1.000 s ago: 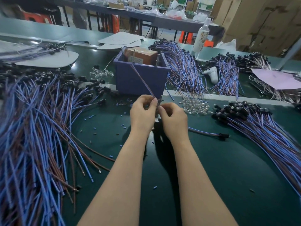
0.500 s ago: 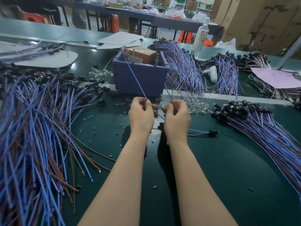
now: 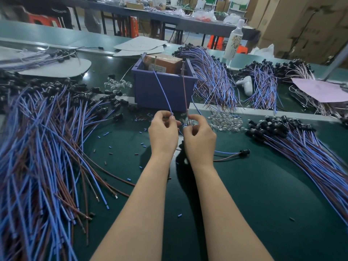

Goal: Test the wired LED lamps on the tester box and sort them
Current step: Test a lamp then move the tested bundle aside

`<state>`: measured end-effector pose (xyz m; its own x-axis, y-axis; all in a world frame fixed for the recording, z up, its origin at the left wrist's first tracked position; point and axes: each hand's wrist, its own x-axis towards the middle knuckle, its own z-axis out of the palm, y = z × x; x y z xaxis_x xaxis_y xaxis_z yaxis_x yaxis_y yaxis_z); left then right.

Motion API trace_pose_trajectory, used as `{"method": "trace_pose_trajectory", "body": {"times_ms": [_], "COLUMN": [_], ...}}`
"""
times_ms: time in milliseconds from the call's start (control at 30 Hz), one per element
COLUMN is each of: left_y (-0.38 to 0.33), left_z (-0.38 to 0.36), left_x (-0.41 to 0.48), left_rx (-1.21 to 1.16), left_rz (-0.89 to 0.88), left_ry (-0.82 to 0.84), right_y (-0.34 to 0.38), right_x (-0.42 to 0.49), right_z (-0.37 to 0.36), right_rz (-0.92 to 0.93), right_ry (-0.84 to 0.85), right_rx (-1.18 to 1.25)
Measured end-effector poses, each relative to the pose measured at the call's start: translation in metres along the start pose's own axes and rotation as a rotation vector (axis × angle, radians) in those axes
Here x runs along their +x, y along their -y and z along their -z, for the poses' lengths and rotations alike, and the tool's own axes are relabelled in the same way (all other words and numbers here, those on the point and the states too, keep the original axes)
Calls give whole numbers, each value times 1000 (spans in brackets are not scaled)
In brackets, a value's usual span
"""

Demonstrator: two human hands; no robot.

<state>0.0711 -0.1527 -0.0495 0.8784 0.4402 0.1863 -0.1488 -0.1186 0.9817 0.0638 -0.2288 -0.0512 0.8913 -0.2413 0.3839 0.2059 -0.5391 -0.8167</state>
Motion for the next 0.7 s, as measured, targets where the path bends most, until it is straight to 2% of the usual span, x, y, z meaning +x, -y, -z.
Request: {"method": "trace_pose_trajectory", "body": {"times_ms": [700], "left_y": [-4], "left_z": [2], "left_x": [-3], "left_rx": [10], "left_rz": [5], "left_ry": [27], "right_y": [1], "right_x": [-1], "right_z": [1], "right_rz": [-17], "right_ry": [28], "right_rx": [-55]}}
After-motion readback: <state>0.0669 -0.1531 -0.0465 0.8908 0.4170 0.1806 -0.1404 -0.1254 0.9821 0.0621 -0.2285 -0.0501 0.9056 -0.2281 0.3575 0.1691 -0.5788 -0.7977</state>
